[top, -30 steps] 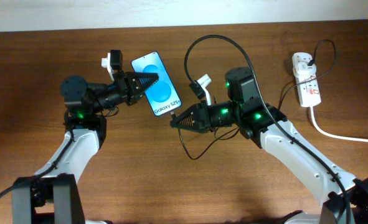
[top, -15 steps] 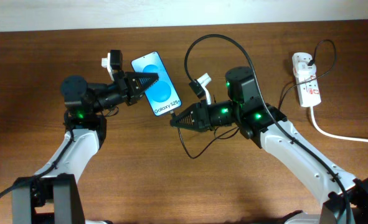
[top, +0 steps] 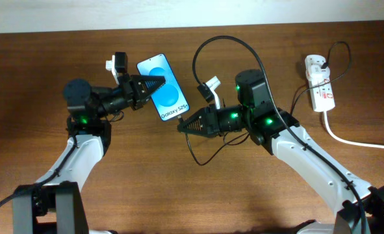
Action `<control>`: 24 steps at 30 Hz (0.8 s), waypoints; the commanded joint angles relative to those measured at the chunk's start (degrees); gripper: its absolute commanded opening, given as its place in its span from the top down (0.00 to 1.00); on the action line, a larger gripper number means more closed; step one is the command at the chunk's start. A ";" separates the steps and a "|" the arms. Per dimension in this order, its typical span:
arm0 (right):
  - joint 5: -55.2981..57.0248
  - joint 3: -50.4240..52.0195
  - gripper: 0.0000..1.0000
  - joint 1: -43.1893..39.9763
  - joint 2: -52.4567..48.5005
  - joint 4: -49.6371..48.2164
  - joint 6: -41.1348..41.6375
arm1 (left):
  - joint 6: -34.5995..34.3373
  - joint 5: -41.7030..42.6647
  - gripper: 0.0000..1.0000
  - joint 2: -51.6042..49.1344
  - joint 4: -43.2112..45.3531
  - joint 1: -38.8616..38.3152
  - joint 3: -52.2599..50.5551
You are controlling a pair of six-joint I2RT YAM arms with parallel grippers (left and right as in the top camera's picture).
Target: Plug charger to phone and switch on socket
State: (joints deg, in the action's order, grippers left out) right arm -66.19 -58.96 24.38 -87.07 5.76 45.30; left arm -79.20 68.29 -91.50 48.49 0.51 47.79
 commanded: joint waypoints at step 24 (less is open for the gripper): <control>2.62 -0.09 0.96 0.33 -0.44 -1.95 0.20 | -0.48 -0.20 1.00 0.11 0.57 0.02 0.68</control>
State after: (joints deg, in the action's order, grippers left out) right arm -63.90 -58.96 25.06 -87.07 4.14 45.50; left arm -79.22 67.26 -91.50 48.49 0.56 47.79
